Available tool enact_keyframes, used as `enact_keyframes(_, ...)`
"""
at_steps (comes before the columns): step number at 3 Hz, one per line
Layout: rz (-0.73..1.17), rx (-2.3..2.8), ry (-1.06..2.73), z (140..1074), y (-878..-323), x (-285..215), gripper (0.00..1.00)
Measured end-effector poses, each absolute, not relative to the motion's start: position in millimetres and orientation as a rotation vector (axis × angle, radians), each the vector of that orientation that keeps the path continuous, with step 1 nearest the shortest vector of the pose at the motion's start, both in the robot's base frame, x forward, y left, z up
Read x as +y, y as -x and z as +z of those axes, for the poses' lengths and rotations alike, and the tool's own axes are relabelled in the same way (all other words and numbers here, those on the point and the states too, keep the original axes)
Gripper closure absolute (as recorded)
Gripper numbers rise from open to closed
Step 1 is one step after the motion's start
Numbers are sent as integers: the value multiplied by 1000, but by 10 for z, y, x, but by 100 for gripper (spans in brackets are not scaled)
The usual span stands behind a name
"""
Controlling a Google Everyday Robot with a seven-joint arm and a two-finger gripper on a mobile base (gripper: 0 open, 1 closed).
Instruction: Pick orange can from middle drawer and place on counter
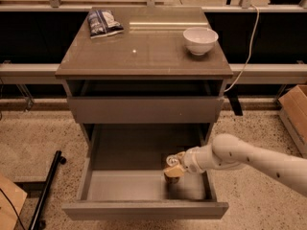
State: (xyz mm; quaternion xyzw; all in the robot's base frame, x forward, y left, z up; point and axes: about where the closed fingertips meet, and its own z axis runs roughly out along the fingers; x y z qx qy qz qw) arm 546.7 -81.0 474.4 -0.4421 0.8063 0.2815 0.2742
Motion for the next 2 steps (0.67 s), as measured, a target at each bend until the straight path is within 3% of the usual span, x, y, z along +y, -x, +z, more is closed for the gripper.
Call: enact_keyframes(2,619,2079,1311,6012,-5435,-1224,100)
